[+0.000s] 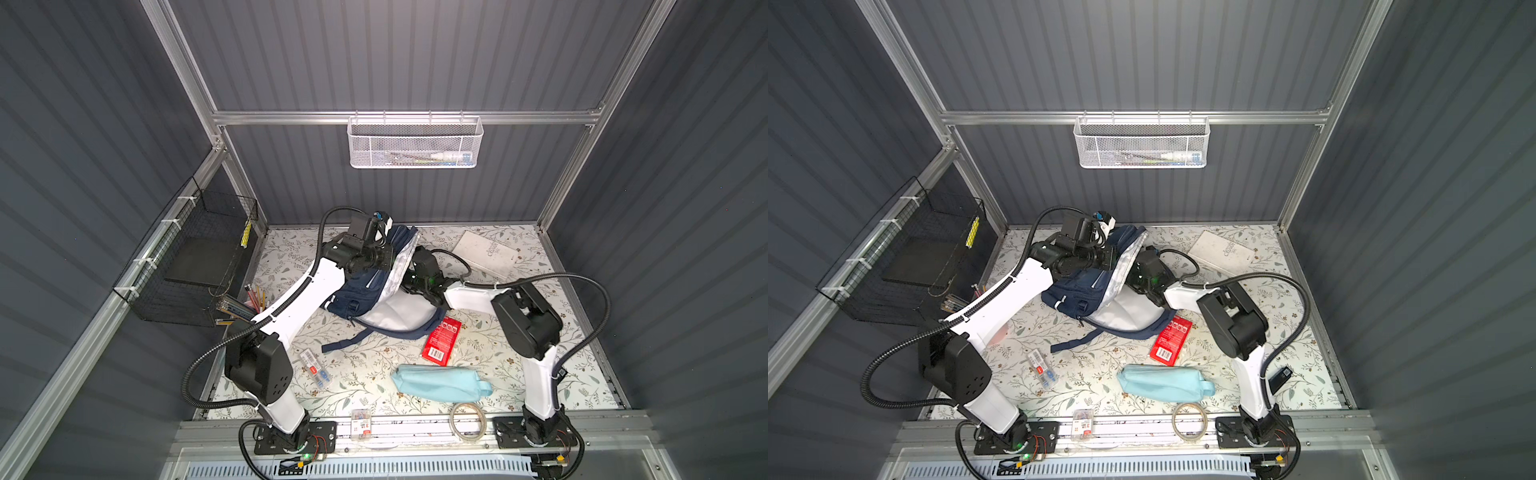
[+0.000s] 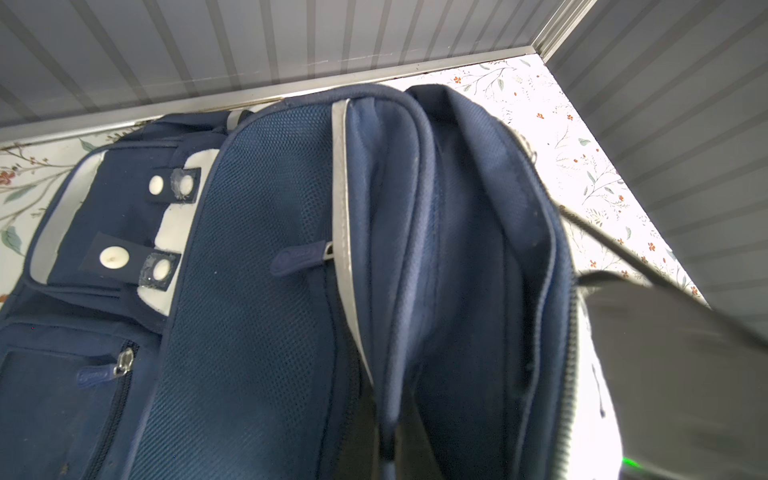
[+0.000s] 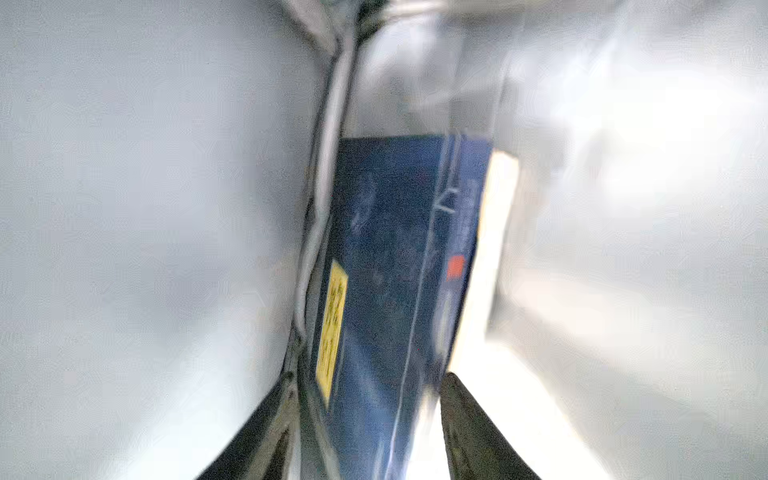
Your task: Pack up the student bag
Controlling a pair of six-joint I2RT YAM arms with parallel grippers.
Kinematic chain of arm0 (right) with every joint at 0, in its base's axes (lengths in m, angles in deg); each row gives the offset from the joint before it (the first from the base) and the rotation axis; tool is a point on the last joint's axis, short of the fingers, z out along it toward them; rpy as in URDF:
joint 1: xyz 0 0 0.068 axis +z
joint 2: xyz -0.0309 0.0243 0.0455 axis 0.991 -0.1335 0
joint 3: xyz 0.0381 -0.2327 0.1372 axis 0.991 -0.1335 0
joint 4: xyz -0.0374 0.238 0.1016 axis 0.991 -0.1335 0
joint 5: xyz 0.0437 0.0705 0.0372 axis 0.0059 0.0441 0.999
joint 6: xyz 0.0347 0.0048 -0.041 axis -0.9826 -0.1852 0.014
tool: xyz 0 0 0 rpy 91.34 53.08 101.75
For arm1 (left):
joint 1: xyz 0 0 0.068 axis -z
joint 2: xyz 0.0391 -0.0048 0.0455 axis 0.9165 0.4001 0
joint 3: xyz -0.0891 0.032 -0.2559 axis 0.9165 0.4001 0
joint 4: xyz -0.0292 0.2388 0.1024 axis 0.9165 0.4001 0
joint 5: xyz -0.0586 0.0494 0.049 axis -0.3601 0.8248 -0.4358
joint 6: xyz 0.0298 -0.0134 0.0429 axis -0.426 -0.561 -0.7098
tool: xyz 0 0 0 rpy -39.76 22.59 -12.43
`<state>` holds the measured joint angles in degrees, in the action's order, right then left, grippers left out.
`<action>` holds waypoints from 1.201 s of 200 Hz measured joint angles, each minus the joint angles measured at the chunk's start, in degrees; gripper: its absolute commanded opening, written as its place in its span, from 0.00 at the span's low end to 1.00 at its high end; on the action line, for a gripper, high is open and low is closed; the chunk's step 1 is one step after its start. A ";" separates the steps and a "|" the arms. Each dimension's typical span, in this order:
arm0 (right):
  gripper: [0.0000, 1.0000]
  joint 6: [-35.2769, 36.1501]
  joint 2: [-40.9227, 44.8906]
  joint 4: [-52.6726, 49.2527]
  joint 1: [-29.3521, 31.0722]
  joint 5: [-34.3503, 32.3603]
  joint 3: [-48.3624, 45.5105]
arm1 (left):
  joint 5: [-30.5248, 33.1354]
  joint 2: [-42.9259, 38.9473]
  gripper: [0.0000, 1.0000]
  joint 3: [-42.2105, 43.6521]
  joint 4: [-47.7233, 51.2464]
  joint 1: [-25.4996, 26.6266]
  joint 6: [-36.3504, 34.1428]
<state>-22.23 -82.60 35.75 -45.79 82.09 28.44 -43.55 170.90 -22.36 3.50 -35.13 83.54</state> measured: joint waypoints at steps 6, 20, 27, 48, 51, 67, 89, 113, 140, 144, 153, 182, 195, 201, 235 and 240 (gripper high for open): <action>0.57 0.63 2.84 0.04 -0.37 -0.11 -2.38 | -0.11 -0.02 0.00 0.35 -0.39 0.00 0.31; 0.58 2.34 9.88 0.20 -1.46 -0.39 -8.70 | -0.68 -0.02 0.04 1.77 -1.81 0.00 1.16; 0.58 3.41 13.62 0.09 -2.23 -0.46 -12.11 | -1.11 -0.07 0.07 2.84 -2.89 0.00 1.75; 0.65 8.28 24.09 -3.39 -5.49 -0.72 -19.91 | -2.16 -0.17 0.16 6.08 -5.73 0.44 3.52; 0.66 9.25 25.59 -4.42 -6.16 -0.81 -20.63 | -2.25 -0.17 0.17 6.45 -6.10 0.61 3.61; 0.74 14.47 32.11 -10.10 -10.93 -1.03 -22.23 | -2.10 -0.15 0.33 7.28 -7.19 1.53 4.48; 0.84 20.74 36.98 -15.15 -20.26 0.13 -22.08 | -0.28 -0.15 0.86 6.93 -9.09 3.50 4.94; 0.88 25.94 35.36 -19.69 -31.43 1.18 -20.33 | 1.11 0.70 1.00 5.64 -11.85 6.38 5.42; 0.91 29.09 25.05 -22.03 -40.22 4.85 -14.29 | -0.92 6.99 1.00 1.01 -18.43 8.87 6.84; 0.93 29.20 22.99 -22.05 -41.35 5.81 -13.05 | -1.36 8.41 1.00 0.07 -19.47 9.18 6.95; 0.95 29.00 18.93 -21.99 -43.56 7.67 -10.80 | -2.56 11.96 1.00 -2.12 -21.35 9.75 7.21; 0.98 29.22 9.29 -23.26 -47.95 9.55 -4.20 | -5.57 22.67 1.00 -7.87 -26.21 10.69 7.69; 0.98 29.09 5.99 -23.30 -48.72 10.23 -1.07 | -6.80 27.17 1.00 -10.49 -27.32 10.67 7.69; 0.98 28.70 4.52 -22.82 -49.00 10.91 0.20 | -7.52 29.27 1.00 -11.82 -27.76 10.67 7.72; 0.95 25.99 -2.05 -21.40 -50.27 14.36 4.66 | -11.56 37.42 1.00 -16.13 -32.61 10.69 8.15; 0.94 25.75 -2.99 -21.59 -50.42 14.75 5.27 | -11.93 38.34 1.00 -16.72 -33.27 10.69 8.22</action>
<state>3.52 -85.59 14.16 -96.22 96.85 33.71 -55.48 209.24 -39.08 -29.76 -24.44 91.76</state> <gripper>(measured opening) 0.958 0.997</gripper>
